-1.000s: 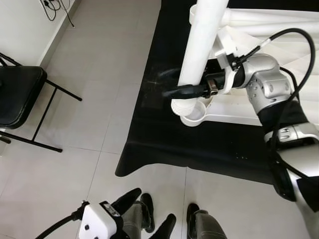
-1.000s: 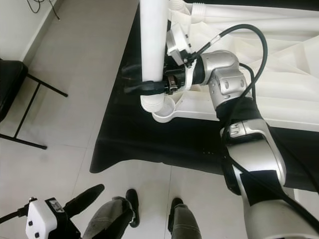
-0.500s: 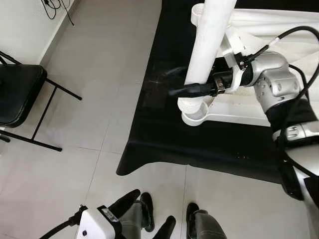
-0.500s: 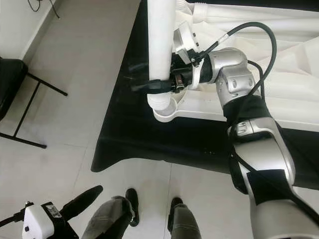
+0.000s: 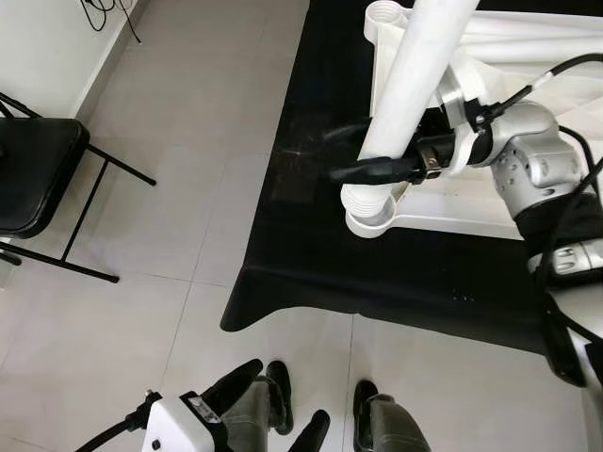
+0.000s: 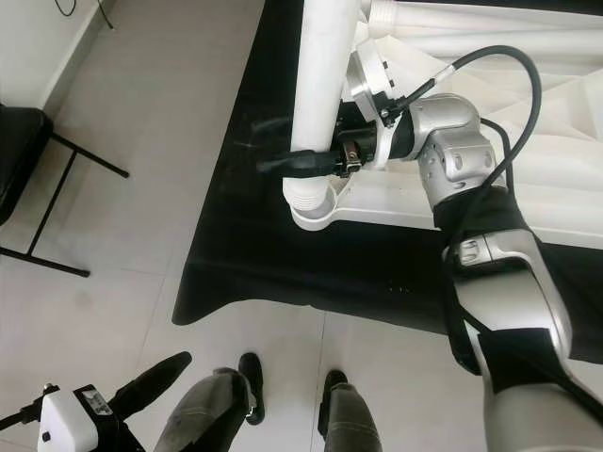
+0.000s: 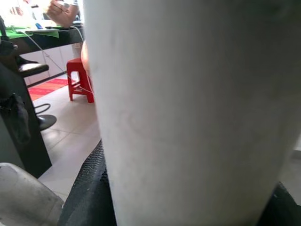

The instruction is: Building children table

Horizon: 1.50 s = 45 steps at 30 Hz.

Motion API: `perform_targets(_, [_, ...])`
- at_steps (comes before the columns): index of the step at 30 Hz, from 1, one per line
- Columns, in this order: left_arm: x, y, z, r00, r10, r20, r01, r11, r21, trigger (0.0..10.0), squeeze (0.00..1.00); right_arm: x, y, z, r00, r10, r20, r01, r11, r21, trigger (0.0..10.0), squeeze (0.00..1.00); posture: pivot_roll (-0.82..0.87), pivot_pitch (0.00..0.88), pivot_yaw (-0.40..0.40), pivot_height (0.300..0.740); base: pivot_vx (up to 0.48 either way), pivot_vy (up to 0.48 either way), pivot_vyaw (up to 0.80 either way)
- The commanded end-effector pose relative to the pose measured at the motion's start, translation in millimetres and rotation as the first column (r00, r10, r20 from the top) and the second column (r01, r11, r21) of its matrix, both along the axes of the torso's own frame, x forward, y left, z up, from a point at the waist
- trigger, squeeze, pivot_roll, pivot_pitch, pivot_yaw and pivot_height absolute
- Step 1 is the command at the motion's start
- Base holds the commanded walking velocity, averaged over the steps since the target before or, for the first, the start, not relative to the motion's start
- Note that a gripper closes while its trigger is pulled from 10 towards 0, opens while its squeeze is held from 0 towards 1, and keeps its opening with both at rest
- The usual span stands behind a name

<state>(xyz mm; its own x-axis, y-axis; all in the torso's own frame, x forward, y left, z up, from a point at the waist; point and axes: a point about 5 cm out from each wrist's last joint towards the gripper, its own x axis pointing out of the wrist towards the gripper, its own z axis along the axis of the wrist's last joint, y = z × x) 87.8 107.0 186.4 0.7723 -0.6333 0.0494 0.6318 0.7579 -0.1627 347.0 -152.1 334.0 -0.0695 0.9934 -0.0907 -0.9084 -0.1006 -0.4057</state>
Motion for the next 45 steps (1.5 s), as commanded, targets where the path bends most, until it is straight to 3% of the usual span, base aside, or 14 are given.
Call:
perform_targets(1, [-3.4,1.2,-2.9,1.0,-0.006,-0.029,0.007,1.0,0.013,10.0,0.0,1.5,-6.0,-21.2,0.996,-0.02,-0.084,0.016,0.999,-0.047,10.0,0.0,0.17,0.452,0.072,0.74,0.0,0.0,0.0])
perform_targets(15, [-2.2,3.3,-2.4,1.0,-0.006,-0.027,0.007,1.0,0.018,10.0,0.0,-5.8,-5.8,-28.7,0.995,0.014,-0.103,-0.02,0.998,-0.062,10.0,0.0,0.17,0.447,0.082,0.74,0.0,0.0,0.0])
perform_targets(24, [-1.4,4.0,-2.2,1.0,-0.009,-0.027,0.01,1.0,0.02,10.0,0.0,-9.2,7.9,-45.0,0.995,0.052,-0.08,-0.062,0.991,-0.12,10.0,0.0,0.17,0.446,0.085,0.74,0.0,0.0,0.0])
perform_targets(30, [-0.6,4.2,-2.1,1.0,-0.008,-0.027,0.009,1.0,0.022,10.0,0.0,-17.3,17.0,-49.6,0.994,0.102,-0.042,-0.109,0.966,-0.233,10.0,0.0,0.17,0.443,0.084,0.74,0.0,0.0,0.0])
perform_targets(34, [-0.5,4.0,-2.0,1.0,-0.009,-0.026,0.01,1.0,0.021,10.0,0.0,-17.0,19.0,-47.3,0.993,0.107,-0.04,-0.114,0.958,-0.263,10.0,0.0,0.17,0.443,0.084,0.74,0.0,0.0,0.0])
perform_targets(45, [-0.2,3.4,-2.1,1.0,-0.01,-0.028,0.01,1.0,0.019,10.0,0.0,-10.6,26.2,-38.5,0.992,0.102,-0.078,-0.117,0.965,-0.234,10.0,0.0,0.16,0.433,0.077,0.74,0.0,0.0,0.0])
